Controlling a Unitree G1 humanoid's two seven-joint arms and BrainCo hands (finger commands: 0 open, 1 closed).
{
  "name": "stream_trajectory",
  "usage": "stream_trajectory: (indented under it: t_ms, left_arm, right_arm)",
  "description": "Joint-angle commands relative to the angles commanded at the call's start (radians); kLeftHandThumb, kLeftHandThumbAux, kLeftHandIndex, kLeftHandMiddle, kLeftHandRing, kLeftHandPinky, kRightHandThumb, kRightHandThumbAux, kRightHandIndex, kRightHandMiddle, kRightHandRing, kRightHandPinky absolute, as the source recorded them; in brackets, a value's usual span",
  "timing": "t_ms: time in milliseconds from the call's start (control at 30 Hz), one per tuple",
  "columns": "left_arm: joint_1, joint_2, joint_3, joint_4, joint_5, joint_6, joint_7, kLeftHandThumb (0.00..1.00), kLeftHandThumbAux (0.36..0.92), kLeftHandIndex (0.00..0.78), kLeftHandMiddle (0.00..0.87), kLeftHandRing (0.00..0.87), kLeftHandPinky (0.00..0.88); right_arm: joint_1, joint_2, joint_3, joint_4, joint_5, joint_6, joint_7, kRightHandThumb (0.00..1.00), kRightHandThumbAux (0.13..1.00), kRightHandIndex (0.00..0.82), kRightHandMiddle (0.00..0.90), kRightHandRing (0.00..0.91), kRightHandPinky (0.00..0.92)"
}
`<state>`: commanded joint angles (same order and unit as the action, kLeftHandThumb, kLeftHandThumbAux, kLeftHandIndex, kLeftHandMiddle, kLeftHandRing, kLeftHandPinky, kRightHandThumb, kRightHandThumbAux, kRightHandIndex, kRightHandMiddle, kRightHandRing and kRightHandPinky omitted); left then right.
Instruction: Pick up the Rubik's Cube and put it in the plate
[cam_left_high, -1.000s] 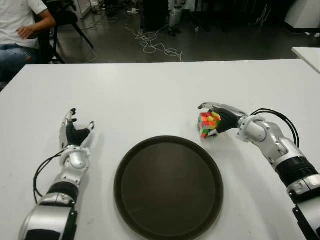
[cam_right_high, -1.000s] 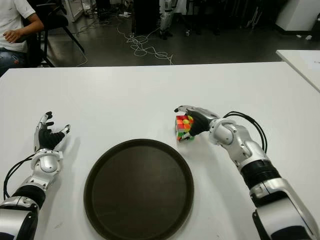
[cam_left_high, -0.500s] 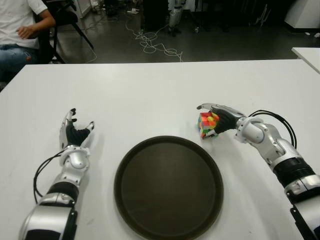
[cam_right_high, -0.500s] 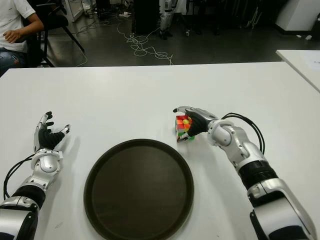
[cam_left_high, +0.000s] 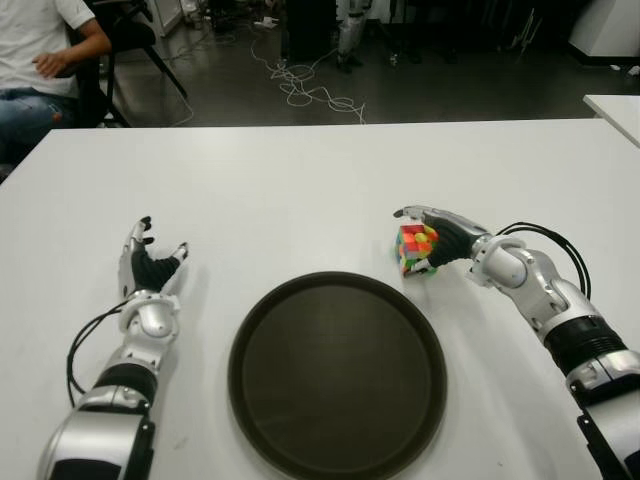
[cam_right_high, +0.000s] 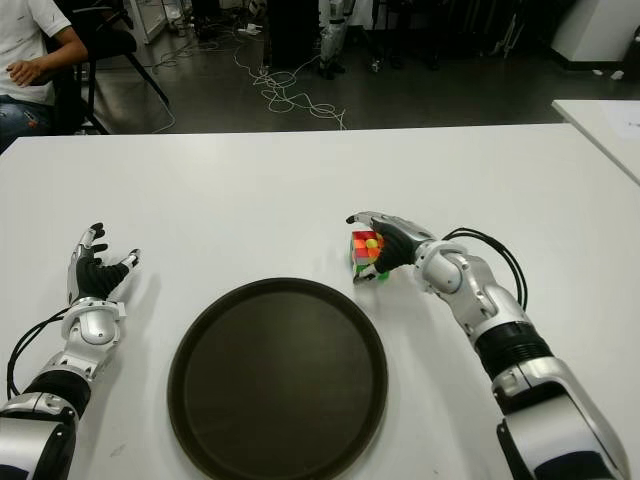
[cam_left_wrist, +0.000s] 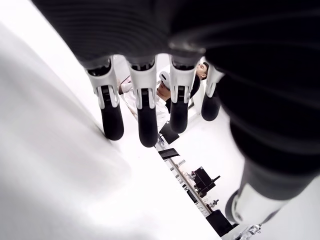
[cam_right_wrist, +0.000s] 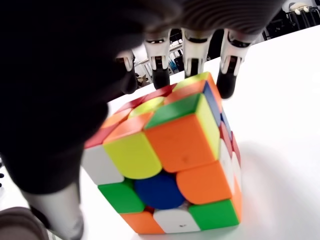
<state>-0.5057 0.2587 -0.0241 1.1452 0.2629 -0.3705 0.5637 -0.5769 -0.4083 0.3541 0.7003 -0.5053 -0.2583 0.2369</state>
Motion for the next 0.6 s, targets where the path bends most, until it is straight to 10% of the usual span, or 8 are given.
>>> stream_trajectory:
  t_ms: [600]
  left_arm:
    - [0.0,-0.002,0.005,0.002,-0.008,0.006,-0.007,0.153,0.713,0.104,0.162,0.187,0.23]
  right_arm:
    - [-0.002,-0.001,0.01,0.008,-0.021,0.008,-0.019,0.0,0.76,0.035,0.151,0.261,0.229]
